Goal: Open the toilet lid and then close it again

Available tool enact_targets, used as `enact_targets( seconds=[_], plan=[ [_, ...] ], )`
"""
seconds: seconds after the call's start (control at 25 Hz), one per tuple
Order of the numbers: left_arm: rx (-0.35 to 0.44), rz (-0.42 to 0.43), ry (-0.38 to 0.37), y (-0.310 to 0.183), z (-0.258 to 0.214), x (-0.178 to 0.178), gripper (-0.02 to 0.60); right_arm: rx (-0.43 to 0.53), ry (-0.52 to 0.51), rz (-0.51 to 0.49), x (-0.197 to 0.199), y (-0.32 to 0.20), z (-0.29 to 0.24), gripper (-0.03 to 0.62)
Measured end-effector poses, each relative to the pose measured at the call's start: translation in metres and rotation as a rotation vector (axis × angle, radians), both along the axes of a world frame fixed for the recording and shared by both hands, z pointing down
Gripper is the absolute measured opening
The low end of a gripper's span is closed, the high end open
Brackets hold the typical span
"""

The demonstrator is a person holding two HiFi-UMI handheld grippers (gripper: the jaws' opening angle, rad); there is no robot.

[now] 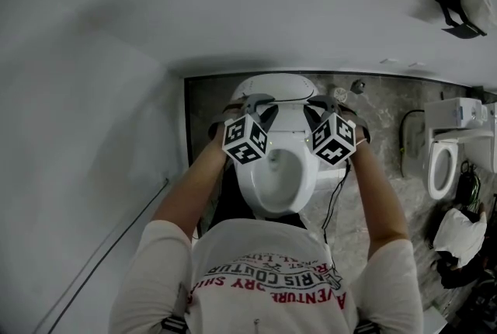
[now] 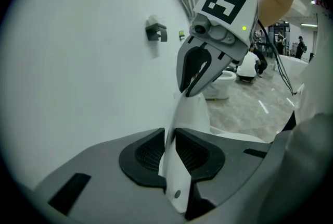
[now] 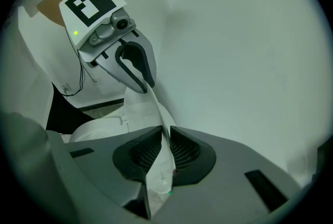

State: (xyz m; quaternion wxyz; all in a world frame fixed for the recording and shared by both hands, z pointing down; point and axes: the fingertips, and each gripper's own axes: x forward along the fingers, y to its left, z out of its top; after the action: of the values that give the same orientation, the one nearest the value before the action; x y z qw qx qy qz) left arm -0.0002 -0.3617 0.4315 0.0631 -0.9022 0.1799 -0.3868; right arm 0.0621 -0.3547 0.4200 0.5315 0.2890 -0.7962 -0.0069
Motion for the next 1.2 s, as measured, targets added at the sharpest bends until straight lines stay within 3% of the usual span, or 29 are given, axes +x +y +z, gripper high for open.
enact_targets(
  seconds=[0.28,0.68,0.92,1.2],
  plan=[
    [0.002,0.007,-0.001,0.022,-0.003,0.001,0.066,0.004,0.003,-0.045,0.000,0.023,-0.003,0.031],
    [0.082,-0.012,-0.011,0.075,-0.011,-0.003,0.064,0.033,-0.045,-0.095,-0.003,0.077,-0.012,0.031],
    [0.109,-0.028,-0.071,0.123,-0.008,-0.003,0.061,0.027,-0.086,-0.174,-0.003,0.128,-0.010,0.031],
    [0.079,-0.046,-0.131,0.172,0.003,-0.012,0.063,-0.002,-0.106,-0.215,-0.013,0.180,0.000,0.031]
  ],
)
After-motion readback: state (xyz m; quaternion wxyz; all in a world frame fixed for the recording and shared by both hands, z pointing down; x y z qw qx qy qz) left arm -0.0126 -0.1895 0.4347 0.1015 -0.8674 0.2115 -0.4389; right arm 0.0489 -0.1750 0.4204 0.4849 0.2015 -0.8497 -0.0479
